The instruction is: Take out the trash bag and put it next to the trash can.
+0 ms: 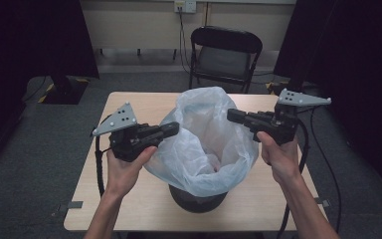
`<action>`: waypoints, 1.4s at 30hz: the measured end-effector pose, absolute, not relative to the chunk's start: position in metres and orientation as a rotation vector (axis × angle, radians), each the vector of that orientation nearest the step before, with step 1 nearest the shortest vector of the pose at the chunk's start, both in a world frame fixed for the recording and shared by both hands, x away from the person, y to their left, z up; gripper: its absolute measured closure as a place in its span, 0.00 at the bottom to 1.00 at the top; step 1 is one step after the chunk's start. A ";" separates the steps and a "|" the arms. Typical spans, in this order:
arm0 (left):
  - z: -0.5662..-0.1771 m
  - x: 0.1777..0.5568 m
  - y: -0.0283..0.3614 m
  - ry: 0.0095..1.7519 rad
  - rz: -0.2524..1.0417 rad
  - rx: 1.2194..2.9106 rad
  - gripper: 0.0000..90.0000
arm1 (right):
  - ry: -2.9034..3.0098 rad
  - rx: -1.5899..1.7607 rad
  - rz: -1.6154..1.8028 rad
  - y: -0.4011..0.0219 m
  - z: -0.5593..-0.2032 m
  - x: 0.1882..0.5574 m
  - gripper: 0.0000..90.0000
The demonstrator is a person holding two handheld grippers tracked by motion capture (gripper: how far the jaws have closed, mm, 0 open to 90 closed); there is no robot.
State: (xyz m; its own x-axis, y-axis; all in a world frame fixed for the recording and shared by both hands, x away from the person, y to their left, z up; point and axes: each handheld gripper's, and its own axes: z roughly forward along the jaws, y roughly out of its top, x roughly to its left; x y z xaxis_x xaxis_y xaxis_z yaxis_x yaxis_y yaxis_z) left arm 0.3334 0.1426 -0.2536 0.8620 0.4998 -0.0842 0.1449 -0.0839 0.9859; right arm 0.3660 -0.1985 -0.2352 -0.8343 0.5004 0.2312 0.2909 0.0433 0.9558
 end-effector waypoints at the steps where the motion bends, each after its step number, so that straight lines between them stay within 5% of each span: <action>1: -0.253 0.335 0.139 0.503 0.313 1.657 0.99 | 2.143 0.823 1.894 -0.199 -0.235 0.366 1.00; 12: -0.221 0.337 0.115 0.380 0.240 1.584 1.00 | 2.144 0.626 2.018 -0.163 -0.189 0.351 1.00; 20: -0.239 0.346 0.108 0.381 0.200 1.602 0.99 | 2.229 0.619 2.024 -0.152 -0.203 0.353 1.00; 27: -0.242 0.346 0.107 0.380 0.187 1.593 0.69 | 2.246 0.615 2.020 -0.149 -0.205 0.354 1.00; 34: -0.240 0.345 0.097 0.370 0.202 1.634 0.57 | 2.284 0.606 2.022 -0.143 -0.207 0.354 1.00; 36: -0.239 0.345 0.094 0.346 0.219 1.649 0.79 | 2.297 0.591 2.022 -0.140 -0.207 0.352 1.00; 37: -0.239 0.343 0.094 0.336 0.231 1.653 0.79 | 2.301 0.585 2.020 -0.140 -0.207 0.351 1.00; 39: -0.238 0.343 0.094 0.327 0.223 1.647 0.97 | 2.295 0.591 2.033 -0.141 -0.207 0.350 1.00; 42: -0.235 0.345 0.096 0.347 0.223 1.648 1.00 | 2.217 0.631 2.012 -0.147 -0.205 0.347 0.61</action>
